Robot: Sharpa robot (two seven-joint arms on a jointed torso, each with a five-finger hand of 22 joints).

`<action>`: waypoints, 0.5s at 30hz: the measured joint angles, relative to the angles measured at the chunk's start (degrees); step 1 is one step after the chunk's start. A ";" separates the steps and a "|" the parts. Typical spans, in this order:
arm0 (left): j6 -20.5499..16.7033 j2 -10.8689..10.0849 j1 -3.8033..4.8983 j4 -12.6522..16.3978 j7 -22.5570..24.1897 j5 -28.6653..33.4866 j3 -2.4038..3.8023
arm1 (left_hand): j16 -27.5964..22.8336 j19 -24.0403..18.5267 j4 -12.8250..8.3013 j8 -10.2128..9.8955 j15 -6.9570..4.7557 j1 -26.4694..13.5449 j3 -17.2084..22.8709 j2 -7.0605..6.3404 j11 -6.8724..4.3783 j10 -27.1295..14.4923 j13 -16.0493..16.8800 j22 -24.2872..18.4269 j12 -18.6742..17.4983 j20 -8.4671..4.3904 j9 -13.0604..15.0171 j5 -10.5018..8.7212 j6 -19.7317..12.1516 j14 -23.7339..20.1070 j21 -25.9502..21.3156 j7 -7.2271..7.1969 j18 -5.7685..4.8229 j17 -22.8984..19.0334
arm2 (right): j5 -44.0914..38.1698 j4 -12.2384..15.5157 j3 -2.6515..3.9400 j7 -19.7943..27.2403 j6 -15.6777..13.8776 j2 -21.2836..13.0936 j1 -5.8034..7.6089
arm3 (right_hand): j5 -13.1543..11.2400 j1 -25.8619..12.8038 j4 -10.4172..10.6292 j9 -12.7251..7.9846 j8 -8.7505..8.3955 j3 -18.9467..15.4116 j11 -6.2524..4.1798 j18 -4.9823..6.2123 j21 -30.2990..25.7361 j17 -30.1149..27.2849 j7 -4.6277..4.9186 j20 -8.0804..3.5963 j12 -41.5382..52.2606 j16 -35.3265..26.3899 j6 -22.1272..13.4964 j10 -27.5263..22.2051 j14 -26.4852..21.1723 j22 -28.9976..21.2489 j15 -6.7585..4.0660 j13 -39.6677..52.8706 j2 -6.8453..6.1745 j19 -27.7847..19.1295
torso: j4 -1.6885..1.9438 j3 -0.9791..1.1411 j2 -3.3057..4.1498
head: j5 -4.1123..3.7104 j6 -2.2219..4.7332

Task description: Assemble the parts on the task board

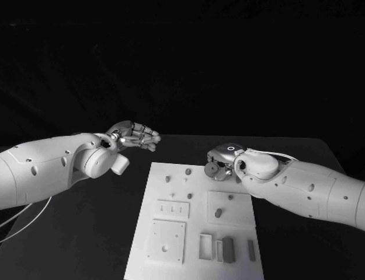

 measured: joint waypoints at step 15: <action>-0.16 -0.08 0.00 0.12 0.04 0.00 0.00 | 0.00 0.00 0.00 0.00 0.00 -0.23 0.00 -0.23 0.21 -0.21 0.00 0.07 -0.20 0.00 -0.05 0.00 -0.21 0.00 0.00 -0.21 0.51 0.14 | -1.30 4.91 0.04 -1.31 -0.21 3.80 0.88 | -0.03 0.01 -0.18 -0.33 -0.02 -0.01 0.22 -0.01 0.00 -0.05 0.41 -0.12 0.31 0.00 0.40 0.21 0.34 -0.01 0.33 0.12 -0.01 0.33 | 0.07 0.00 0.09 | 0.51 0.24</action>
